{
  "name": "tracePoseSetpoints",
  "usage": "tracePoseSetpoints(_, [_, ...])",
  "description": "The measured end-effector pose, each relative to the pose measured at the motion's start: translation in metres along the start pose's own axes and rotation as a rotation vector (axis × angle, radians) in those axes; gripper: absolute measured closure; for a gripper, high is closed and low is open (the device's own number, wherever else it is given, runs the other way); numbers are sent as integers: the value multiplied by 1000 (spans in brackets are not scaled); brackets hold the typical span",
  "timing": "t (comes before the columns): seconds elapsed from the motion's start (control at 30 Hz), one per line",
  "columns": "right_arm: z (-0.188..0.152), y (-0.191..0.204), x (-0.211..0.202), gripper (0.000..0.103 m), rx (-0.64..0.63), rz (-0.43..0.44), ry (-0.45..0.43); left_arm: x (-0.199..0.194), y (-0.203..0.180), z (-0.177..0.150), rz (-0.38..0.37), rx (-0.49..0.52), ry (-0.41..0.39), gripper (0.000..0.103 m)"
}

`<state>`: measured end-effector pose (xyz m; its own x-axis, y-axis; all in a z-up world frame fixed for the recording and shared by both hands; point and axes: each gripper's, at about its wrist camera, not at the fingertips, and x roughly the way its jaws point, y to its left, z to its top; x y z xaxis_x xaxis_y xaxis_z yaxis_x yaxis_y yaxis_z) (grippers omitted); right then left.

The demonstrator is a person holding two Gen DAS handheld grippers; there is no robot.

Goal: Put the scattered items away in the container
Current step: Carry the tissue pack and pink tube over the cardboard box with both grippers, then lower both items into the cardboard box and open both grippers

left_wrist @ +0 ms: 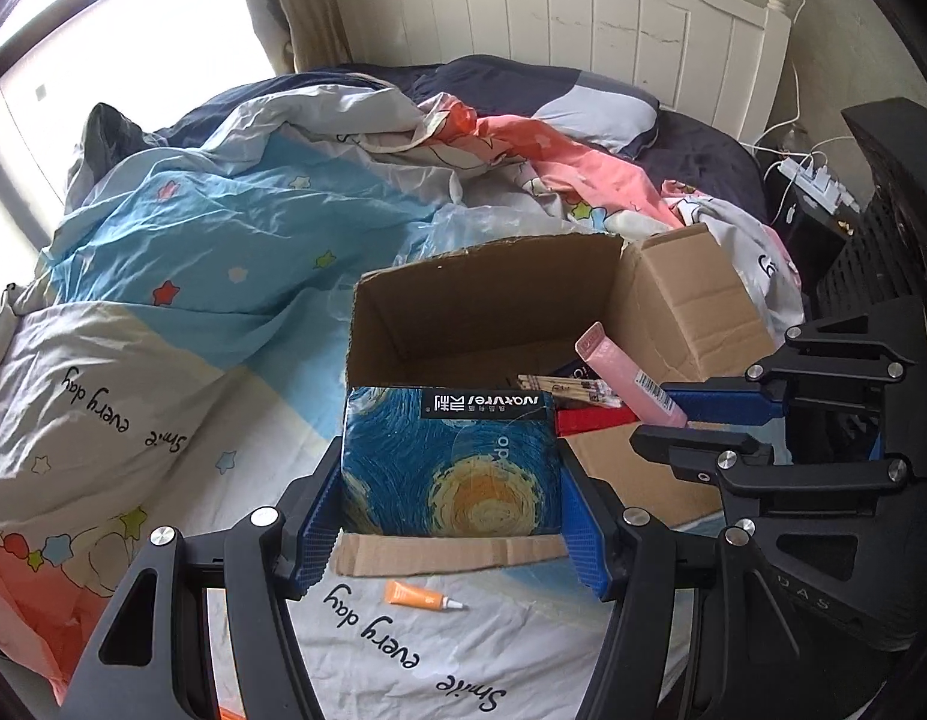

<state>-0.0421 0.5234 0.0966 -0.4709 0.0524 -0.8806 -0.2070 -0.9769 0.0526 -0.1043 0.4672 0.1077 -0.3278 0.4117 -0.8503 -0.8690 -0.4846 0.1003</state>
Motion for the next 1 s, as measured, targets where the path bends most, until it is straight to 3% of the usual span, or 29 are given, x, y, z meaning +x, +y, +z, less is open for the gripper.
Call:
tracePoseSetpoints(0.13, [3,-17,7,88,26,-6,7,24,-5,16,-34,-10,13,38])
tracePoseSetpoints(0.43, [6,-50,24,88,72,-21,30,59,-7,34,-28,-19,50,38])
tracePoseSetpoints(1.0, [4,-58,46,88,54,-20,47,99,-13,33,-45,11,95,38])
